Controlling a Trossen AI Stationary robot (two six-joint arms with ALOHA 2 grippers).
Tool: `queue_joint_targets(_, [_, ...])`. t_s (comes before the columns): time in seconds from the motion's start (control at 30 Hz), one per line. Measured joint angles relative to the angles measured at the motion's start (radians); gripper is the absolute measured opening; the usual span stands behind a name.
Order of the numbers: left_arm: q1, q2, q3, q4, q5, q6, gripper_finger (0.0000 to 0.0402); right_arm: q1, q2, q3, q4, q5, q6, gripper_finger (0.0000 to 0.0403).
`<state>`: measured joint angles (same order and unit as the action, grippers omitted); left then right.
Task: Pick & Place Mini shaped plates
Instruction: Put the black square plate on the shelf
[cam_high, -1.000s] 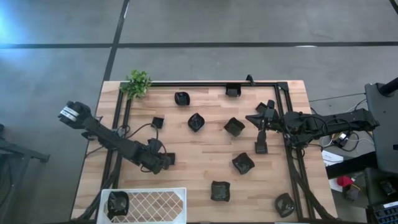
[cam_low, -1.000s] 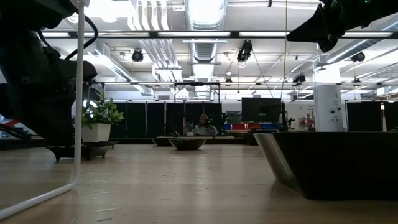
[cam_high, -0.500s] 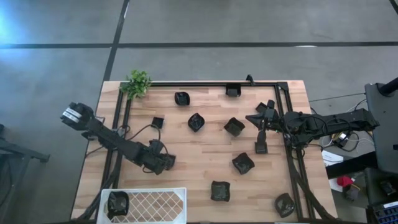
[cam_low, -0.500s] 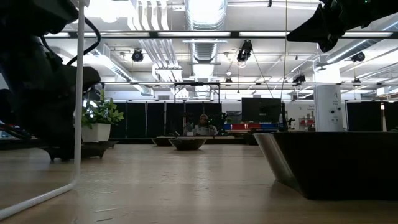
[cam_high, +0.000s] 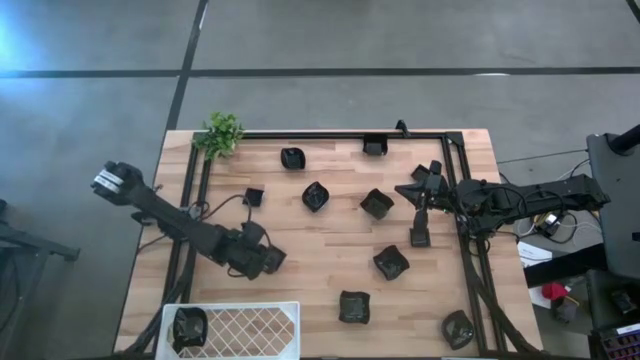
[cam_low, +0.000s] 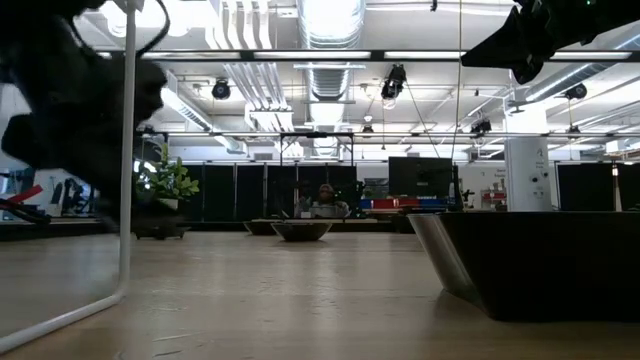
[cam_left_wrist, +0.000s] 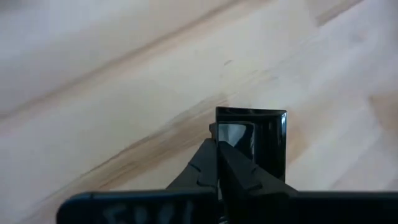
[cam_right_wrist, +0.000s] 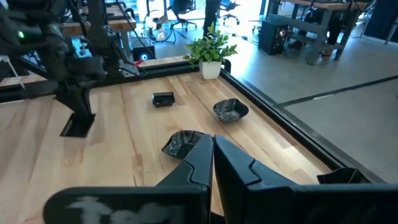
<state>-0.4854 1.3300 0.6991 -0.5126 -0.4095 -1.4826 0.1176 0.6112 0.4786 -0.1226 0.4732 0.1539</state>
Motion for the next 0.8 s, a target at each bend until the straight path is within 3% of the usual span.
queue_joint_targets(0.27, [-0.001, -0.113, 0.141, -0.252, -0.05, 0.119, 0.0, 0.0, 0.0, 0.0, 0.0, 0.0, 0.001, 0.0013])
queue_joint_targets(0.53, [-0.001, -0.223, 0.246, -0.366, -0.049, 0.258, 0.0, 0.0, 0.0, 0.0, 0.0, 0.0, 0.003, 0.0013])
queue_joint_targets(0.8, [-0.002, -0.289, 0.31, -0.42, 0.093, 0.436, 0.0, 0.0, 0.0, 0.0, 0.0, -0.001, 0.003, 0.0013])
